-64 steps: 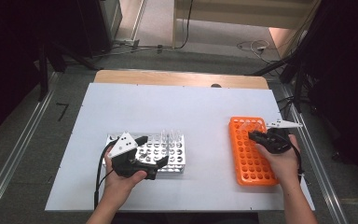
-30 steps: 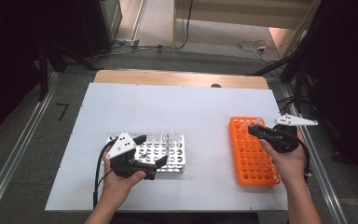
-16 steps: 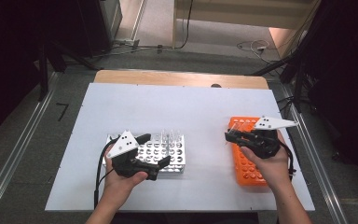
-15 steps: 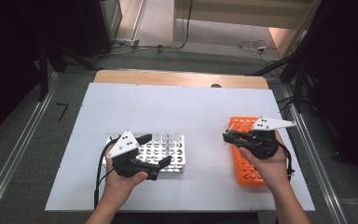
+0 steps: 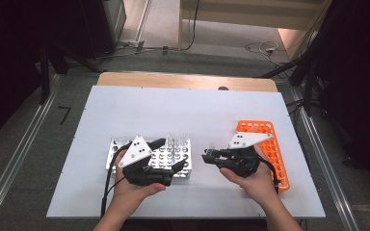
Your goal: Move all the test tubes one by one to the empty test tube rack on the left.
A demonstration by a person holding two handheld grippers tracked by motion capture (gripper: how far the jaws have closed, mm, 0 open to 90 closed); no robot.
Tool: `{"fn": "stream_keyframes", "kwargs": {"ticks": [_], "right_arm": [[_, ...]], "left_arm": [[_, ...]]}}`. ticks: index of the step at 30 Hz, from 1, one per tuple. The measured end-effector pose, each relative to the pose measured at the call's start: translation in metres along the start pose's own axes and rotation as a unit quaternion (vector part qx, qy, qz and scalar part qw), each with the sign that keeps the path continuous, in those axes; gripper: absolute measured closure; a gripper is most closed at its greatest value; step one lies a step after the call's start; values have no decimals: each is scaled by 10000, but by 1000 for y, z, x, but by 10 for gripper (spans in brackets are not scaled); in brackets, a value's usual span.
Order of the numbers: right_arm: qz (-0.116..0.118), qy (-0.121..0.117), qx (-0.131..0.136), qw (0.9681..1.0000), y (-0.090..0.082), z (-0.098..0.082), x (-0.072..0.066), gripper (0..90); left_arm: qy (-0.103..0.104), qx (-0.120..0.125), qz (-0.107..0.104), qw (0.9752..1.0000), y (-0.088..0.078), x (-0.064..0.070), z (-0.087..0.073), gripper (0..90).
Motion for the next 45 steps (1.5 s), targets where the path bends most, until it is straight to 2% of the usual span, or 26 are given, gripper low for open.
{"fn": "stream_keyframes", "kwargs": {"ticks": [2, 9, 16, 22, 26, 34, 36, 38, 43, 45], "right_arm": [[119, -76, -36, 9999, 5, 0, -8, 737], [360, -230, -145, 9990, 17, 0, -29, 737], [502, -372, -226, 9978, 25, 0, -44, 737], [573, -425, -255, 9971, 28, 1, -50, 737], [582, -413, -236, 9972, 27, 1, -50, 737], [591, -404, -196, 9972, 28, 1, -49, 732], [624, -366, -197, 9972, 28, 2, -49, 675], [529, -396, -191, 9976, 28, 1, -47, 591], [530, -341, -70, 9980, 25, 2, -42, 455], [423, -365, 5, 9984, 22, 3, -37, 380]], "left_arm": [[16, 3, -19, 10000, 3, 4, 1, 143], [90, -64, -427, 9990, 10, 18, 1, 279], [212, 13, -683, 9974, 14, 27, 1, 469], [303, -24, -774, 9965, 15, 30, 0, 633], [363, -43, -750, 9965, 16, 31, -1, 711], [396, -65, -702, 9967, 15, 29, 1, 745], [382, -27, -683, 9969, 13, 28, 3, 747], [380, -11, -641, 9972, 12, 27, 5, 747], [406, 100, -409, 9983, 6, 18, 10, 749], [392, 112, -348, 9986, 5, 14, 11, 749]]}}
Point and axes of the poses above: each handheld gripper's, and its own axes: y roughly forward along the jaws, z roughly out of its top, x roughly to its right, the point moved 5 cm from there along y, roughly forward along the jaws, and after that the axes turned 5 degrees about -z, right-handed, at the moved point
